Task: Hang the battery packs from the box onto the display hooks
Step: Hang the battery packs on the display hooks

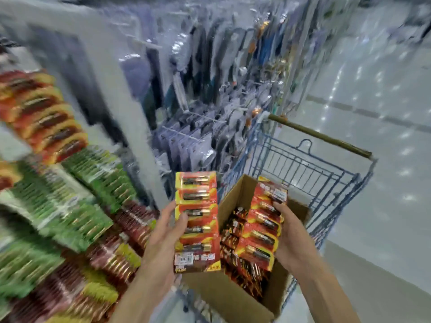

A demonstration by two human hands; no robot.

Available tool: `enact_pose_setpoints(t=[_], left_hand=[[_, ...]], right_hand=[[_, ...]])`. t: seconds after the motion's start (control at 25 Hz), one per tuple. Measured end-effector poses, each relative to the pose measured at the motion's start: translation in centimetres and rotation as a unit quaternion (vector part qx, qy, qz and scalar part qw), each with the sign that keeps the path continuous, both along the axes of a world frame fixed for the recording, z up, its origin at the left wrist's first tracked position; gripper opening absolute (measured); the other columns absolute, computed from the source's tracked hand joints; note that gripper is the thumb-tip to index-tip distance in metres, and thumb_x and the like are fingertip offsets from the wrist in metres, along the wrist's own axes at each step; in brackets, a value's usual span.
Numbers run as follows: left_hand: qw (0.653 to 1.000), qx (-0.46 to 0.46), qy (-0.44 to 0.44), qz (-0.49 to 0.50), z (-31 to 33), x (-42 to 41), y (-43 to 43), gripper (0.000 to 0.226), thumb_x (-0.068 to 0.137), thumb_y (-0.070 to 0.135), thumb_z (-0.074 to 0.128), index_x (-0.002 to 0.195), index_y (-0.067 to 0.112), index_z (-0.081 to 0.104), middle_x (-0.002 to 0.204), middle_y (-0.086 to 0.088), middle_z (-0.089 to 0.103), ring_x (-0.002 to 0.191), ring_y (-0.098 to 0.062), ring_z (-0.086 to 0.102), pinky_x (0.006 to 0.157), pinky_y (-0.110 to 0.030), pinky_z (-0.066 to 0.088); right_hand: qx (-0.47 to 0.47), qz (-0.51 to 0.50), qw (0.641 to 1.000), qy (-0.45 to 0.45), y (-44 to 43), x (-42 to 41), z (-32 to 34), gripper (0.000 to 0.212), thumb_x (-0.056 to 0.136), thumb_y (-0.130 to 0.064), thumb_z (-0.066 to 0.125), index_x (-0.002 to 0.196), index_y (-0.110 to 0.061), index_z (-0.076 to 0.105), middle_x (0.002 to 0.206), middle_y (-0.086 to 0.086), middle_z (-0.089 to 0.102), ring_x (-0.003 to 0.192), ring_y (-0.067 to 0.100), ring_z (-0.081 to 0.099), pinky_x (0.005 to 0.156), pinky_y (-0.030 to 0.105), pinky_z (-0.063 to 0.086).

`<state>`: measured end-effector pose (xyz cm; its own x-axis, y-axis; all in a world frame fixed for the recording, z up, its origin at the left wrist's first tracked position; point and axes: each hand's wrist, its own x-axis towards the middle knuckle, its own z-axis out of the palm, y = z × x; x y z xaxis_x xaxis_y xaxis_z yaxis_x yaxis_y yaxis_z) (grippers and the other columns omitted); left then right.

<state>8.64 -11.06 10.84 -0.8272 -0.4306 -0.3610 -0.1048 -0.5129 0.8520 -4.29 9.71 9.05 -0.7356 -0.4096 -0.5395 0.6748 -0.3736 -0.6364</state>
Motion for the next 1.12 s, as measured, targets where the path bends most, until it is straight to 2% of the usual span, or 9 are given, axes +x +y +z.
enact_pose_setpoints(t=[0.12,0.24,0.4,0.52,0.6,0.68,0.8,1.0,1.12], left_hand=[[0.997,-0.025,0.016,0.078,1.2,6.6,0.3,0.032,0.097,0.028,0.06,0.129,0.034,0.064,0.118,-0.006,0.077,0.098,-0.031,0.077,0.071,-0.045,0.062],[0.988,-0.035,0.027,0.151,2.6,12.8,-0.4,0.037,0.095,0.03,0.063,0.131,0.034,0.064,0.12,-0.009,0.076,0.098,-0.033,0.077,0.067,-0.045,0.064],[0.967,-0.042,0.042,0.249,4.7,20.4,-1.5,0.034,0.094,0.034,0.062,0.128,0.04,0.063,0.119,-0.003,0.077,0.1,-0.028,0.077,0.075,-0.049,0.063],[0.94,-0.048,0.046,0.335,6.3,26.3,-2.1,0.026,0.1,0.037,0.056,0.124,0.046,0.061,0.117,0.006,0.077,0.1,-0.019,0.077,0.072,-0.044,0.063],[0.92,-0.065,0.04,0.383,7.4,30.7,-2.6,0.022,0.105,0.034,0.049,0.12,0.042,0.063,0.111,0.004,0.079,0.093,-0.017,0.078,0.065,-0.04,0.063],[0.906,-0.076,0.045,0.413,8.5,35.0,-3.3,0.023,0.106,0.035,0.047,0.122,0.038,0.063,0.11,-0.001,0.079,0.093,-0.022,0.078,0.07,-0.045,0.064],[0.881,-0.079,0.034,0.465,9.5,41.5,-4.7,0.027,0.104,0.039,0.05,0.128,0.04,0.062,0.116,-0.004,0.077,0.102,-0.028,0.077,0.086,-0.058,0.061],[0.864,-0.102,0.031,0.491,10.2,51.8,-7.6,0.024,0.105,0.034,0.049,0.125,0.04,0.059,0.097,0.008,0.08,0.083,-0.014,0.079,0.059,-0.036,0.064],[0.858,-0.082,0.027,0.506,10.5,57.5,-9.7,0.027,0.104,0.036,0.052,0.129,0.043,0.058,0.103,0.012,0.079,0.088,-0.012,0.078,0.066,-0.038,0.064]], right_hand=[[-0.025,0.075,0.997,-0.001,-1.2,4.1,1.5,0.056,0.103,-0.047,0.048,0.131,0.0,0.061,0.107,0.016,0.067,0.093,0.03,0.065,0.086,0.046,0.049],[-0.051,0.172,0.982,0.051,-3.1,8.0,4.1,0.049,0.105,-0.044,0.042,0.127,-0.008,0.067,0.107,0.014,0.073,0.09,0.03,0.072,0.082,0.046,0.057],[-0.091,0.274,0.951,0.114,-6.6,12.9,7.5,0.039,0.104,-0.03,0.044,0.121,-0.007,0.069,0.107,0.018,0.073,0.088,0.032,0.074,0.072,0.044,0.063],[-0.101,0.352,0.922,0.125,-10.1,16.6,9.3,0.041,0.106,-0.034,0.042,0.128,-0.009,0.065,0.103,0.017,0.072,0.082,0.03,0.073,0.066,0.042,0.062],[-0.1,0.417,0.895,0.121,-13.0,19.7,10.1,0.041,0.106,-0.036,0.043,0.128,-0.008,0.064,0.094,0.015,0.071,0.073,0.027,0.071,0.059,0.038,0.058],[-0.086,0.461,0.872,0.137,-15.9,23.3,10.8,0.041,0.105,-0.035,0.046,0.128,-0.007,0.065,0.101,0.018,0.073,0.077,0.03,0.072,0.062,0.039,0.059],[-0.08,0.501,0.849,0.15,-20.0,29.6,12.0,0.039,0.106,-0.031,0.047,0.126,-0.005,0.068,0.107,0.023,0.073,0.083,0.034,0.074,0.063,0.042,0.061],[-0.077,0.52,0.833,0.174,-25.3,39.7,13.3,0.031,0.104,-0.02,0.049,0.126,-0.01,0.067,0.111,0.015,0.076,0.091,0.03,0.076,0.074,0.047,0.064],[-0.074,0.509,0.84,0.174,-27.4,45.7,14.0,0.029,0.106,-0.016,0.047,0.128,-0.017,0.065,0.106,0.008,0.079,0.089,0.022,0.078,0.069,0.04,0.063]])
